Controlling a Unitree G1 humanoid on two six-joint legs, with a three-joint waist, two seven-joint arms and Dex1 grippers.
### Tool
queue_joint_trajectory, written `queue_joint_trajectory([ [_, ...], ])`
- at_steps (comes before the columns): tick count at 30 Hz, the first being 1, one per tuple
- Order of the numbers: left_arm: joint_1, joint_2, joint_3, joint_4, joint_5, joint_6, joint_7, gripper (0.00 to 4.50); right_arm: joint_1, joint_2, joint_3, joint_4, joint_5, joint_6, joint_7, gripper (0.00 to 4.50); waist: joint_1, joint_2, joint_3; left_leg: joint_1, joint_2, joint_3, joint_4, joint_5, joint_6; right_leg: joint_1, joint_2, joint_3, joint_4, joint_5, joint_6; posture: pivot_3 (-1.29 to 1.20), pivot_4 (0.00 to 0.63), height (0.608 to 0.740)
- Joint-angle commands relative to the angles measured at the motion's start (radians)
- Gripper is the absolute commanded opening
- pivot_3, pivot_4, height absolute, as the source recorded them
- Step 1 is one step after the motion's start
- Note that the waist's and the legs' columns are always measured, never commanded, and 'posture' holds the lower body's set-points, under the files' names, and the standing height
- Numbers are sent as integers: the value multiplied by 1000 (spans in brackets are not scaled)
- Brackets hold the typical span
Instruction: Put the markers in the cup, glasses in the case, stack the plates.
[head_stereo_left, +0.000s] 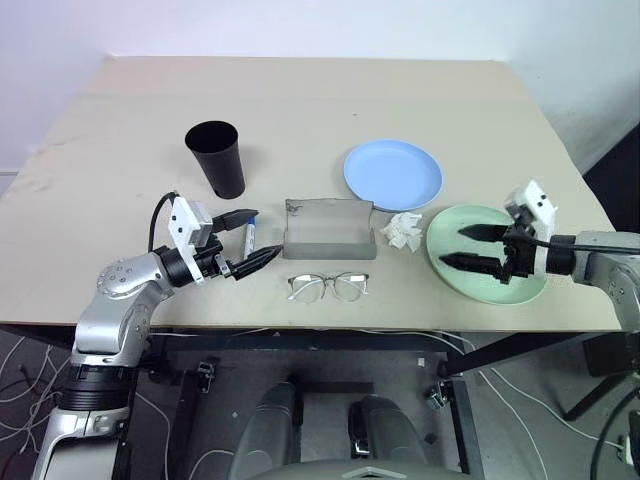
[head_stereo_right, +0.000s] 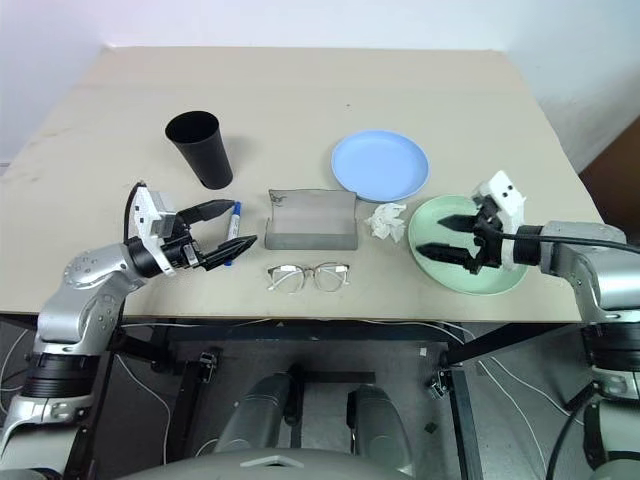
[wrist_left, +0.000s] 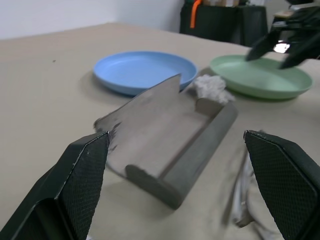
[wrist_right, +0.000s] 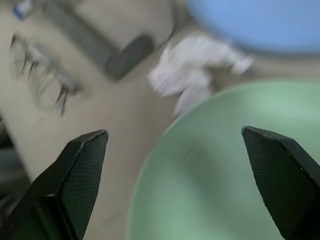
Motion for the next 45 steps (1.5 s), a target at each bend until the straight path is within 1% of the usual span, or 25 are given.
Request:
queue_joint_trajectory([
  [1,-29,-18,-18,-2,15,-31,-10,4477,14,-40,29,-78,-3,48,12,4500,1,0,0,0,0,0,0,0,0,0,0,0,-1,0,0,0,150,727],
  [6,-46,-37,-41,-3,42,-41,-1,4477,47,-42,101,-83,-74,23,-18,4500,2,0,0,-1,0,0,0,-2,2,0,0,0,-4,0,0,0,150,727],
  [9,-53,-42,-43,-8,48,-42,-3,4500,47,-40,119,-79,-97,-3,-12,3911,2,0,0,-1,0,1,1,-1,3,1,0,0,-4,1,1,0,150,727],
  [10,-55,-43,-44,-5,52,-44,-3,4500,41,-38,124,-73,-105,-3,-15,3499,1,0,0,-1,0,1,1,-1,4,1,0,0,-3,2,4,0,150,727],
  [13,-65,-48,-45,4,64,-55,0,4500,29,-38,132,-60,-121,-6,-11,2480,2,0,0,-1,0,1,1,-1,4,1,0,0,-3,2,4,0,150,727],
  [18,-81,-52,-41,16,60,-55,1,4500,10,-36,110,-64,-124,5,-18,719,0,0,0,-1,0,1,2,-1,4,1,0,0,-3,2,4,0,150,727],
  [20,-85,-50,-42,25,63,-60,-3,4500,9,-45,98,-66,-118,7,-9,146,-5,0,0,0,0,1,2,-2,3,1,0,0,-3,3,5,0,150,727],
  [21,-87,-49,-42,31,64,-64,-6,4500,8,-47,95,-66,-118,8,-8,22,-7,-1,-1,0,0,1,2,-2,3,2,0,0,-3,3,5,0,150,727],
  [24,-94,-49,-40,51,66,-76,-14,4500,6,-49,76,-68,-116,15,-16,22,-5,-1,-1,1,1,1,2,-2,2,2,-1,0,-3,4,3,0,150,727],
  [29,-107,-51,-36,87,63,-97,-34,4500,5,-61,9,-81,-93,42,-40,22,0,-1,-1,1,1,2,3,-2,2,0,-2,0,-3,4,3,0,150,727],
  [34,-129,-52,-35,136,70,-127,-49,4500,24,-110,-106,-143,-83,67,-78,22,3,0,-1,0,1,3,3,-2,2,0,-2,0,-3,5,5,0,150,727],
  [37,-140,-56,-35,169,75,-148,-58,4500,-1,-129,-148,-162,-79,61,-101,22,5,0,-1,-1,1,3,2,-2,2,0,-2,0,-4,5,5,0,150,727],
  [39,-143,-58,-35,180,75,-157,-63,4500,-34,-134,-151,-165,-75,51,-108,22,2,0,-1,-1,1,3,2,-2,2,0,-2,0,-4,4,5,0,150,727],
  [42,-146,-58,-32,196,77,-169,-68,4500,-102,-130,-116,-154,-96,2,-112,22,-2,0,-1,-1,1,4,2,-2,2,0,-2,0,-4,4,4,0,150,727],
  [45,-145,-58,-30,204,81,-179,-69,4500,-204,-62,-44,-99,-132,-114,-110,22,-5,0,-1,-1,1,4,2,-2,3,0,-2,1,-4,5,6,0,150,727],
])
